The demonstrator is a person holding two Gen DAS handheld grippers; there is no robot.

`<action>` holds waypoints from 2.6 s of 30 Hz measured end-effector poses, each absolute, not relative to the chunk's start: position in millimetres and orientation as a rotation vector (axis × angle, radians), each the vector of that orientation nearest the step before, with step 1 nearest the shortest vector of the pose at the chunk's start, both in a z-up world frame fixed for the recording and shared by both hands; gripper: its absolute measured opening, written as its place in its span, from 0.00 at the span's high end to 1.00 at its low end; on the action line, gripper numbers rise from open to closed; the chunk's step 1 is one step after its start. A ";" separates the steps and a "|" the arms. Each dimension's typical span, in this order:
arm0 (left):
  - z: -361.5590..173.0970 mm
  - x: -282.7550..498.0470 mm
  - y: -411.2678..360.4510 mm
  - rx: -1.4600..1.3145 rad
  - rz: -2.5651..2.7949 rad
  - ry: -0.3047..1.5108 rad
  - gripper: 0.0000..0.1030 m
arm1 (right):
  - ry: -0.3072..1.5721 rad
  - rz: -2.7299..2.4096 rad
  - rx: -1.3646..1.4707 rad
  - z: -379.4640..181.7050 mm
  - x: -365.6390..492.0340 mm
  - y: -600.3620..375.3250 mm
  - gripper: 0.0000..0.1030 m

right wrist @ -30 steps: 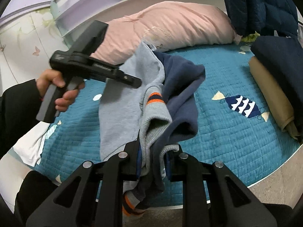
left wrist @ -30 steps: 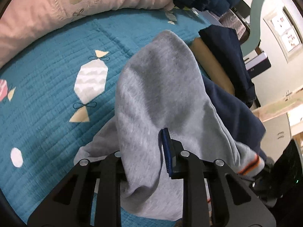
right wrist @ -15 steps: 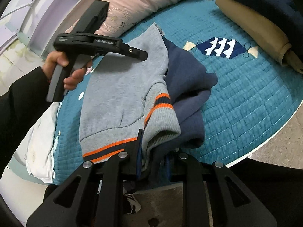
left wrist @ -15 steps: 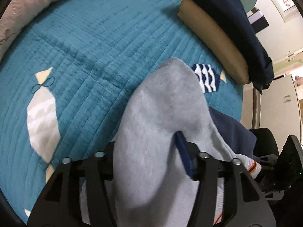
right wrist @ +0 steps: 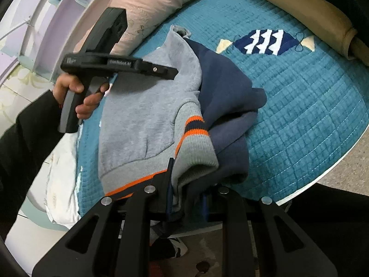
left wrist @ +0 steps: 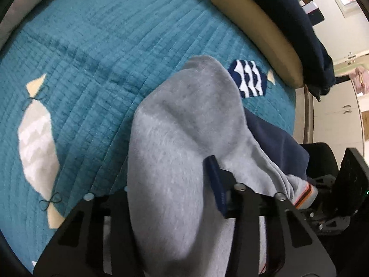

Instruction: Fold large clothes

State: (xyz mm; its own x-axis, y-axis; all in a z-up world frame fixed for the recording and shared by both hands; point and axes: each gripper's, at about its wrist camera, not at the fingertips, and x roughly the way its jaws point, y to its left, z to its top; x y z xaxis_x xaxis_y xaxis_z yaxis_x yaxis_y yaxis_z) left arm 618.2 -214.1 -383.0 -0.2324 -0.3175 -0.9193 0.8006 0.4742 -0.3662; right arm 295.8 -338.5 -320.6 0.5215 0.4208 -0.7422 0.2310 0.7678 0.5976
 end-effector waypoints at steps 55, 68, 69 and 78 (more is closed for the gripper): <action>-178.5 627.8 -534.3 0.316 -1.080 0.842 0.20 | 0.663 -0.299 1.082 -259.2 246.7 -720.3 0.54; -208.7 565.3 -339.2 0.144 -0.869 0.876 0.13 | 0.763 -0.249 0.770 -242.5 317.2 -648.3 0.50; -215.4 559.9 -328.0 0.131 -0.855 0.907 0.13 | 0.768 -0.253 0.816 -261.3 319.7 -651.3 0.50; -217.3 489.6 -252.0 -0.068 -0.821 0.960 0.12 | 0.728 -0.334 0.613 -216.7 303.2 -588.4 0.47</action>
